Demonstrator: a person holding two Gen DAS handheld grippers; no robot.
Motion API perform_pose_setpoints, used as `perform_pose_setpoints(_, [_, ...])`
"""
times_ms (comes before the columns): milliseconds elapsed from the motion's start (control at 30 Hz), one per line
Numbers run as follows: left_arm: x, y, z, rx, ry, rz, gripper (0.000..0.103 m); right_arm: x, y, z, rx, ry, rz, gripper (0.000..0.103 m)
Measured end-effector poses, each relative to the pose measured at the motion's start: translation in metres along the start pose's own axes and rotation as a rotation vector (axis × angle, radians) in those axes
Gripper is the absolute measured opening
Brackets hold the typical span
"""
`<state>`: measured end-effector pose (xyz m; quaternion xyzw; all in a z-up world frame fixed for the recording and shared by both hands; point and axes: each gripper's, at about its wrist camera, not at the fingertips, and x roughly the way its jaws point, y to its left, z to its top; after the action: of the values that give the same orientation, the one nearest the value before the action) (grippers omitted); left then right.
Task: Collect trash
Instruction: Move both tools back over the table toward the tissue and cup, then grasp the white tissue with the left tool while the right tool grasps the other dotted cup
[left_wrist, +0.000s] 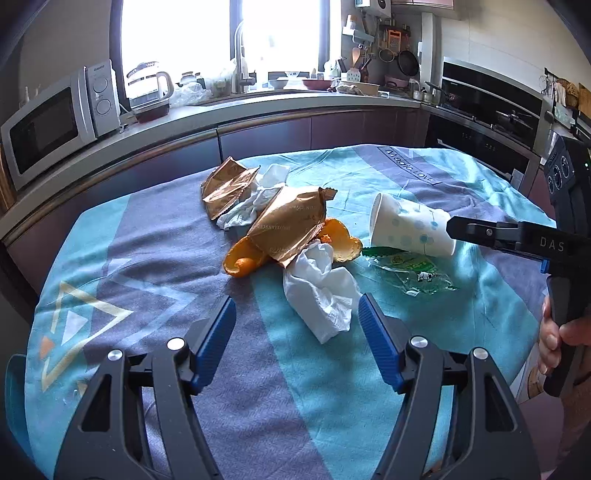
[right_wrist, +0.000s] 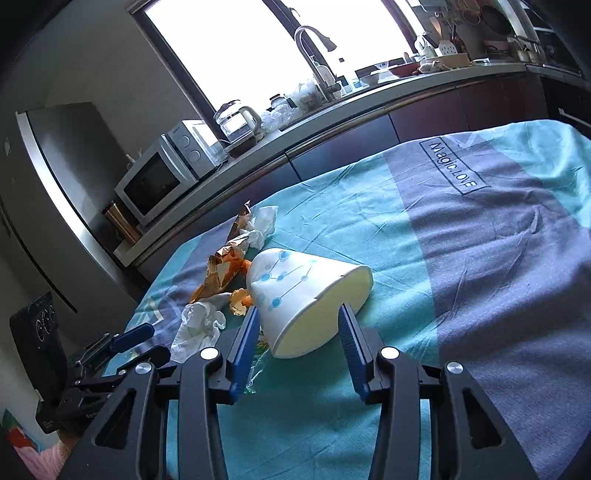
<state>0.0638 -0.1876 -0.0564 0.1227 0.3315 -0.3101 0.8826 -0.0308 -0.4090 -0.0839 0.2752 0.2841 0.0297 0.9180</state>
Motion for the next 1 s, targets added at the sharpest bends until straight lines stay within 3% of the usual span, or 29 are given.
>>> perform_pose_setpoints(133, [0.008, -0.004, 0.003, -0.009, 0.017, -0.005, 0.063, 0.004, -0.001, 0.003, 0.014, 0.003, 0.035, 0.040])
perform_pose_setpoints(300, [0.013, -0.007, 0.003, -0.008, 0.029, -0.019, 0.049, 0.006, -0.003, 0.002, 0.031, 0.008, 0.059, 0.028])
perform_pose_setpoints(433, [0.015, -0.007, 0.002, -0.014, 0.041, -0.034, 0.033, 0.007, -0.003, 0.001, 0.035, 0.017, 0.072, 0.015])
perform_pose_setpoints(500, [0.015, -0.006, 0.002, -0.016, 0.041, -0.039, 0.030, 0.007, -0.002, 0.001, 0.032, 0.018, 0.072, 0.013])
perform_pose_setpoints(667, [0.014, -0.004, 0.001, -0.027, 0.040, -0.059, 0.009, 0.003, 0.005, 0.003, 0.012, 0.007, 0.082, 0.004])
perform_pose_setpoints(767, [0.010, -0.001, 0.000, -0.035, 0.029, -0.069, 0.004, 0.000, 0.013, 0.005, -0.014, -0.002, 0.080, 0.002])
perform_pose_setpoints(1000, [-0.009, 0.009, -0.001, -0.046, -0.012, -0.079, 0.003, -0.012, 0.027, 0.009, -0.052, -0.036, 0.087, 0.002])
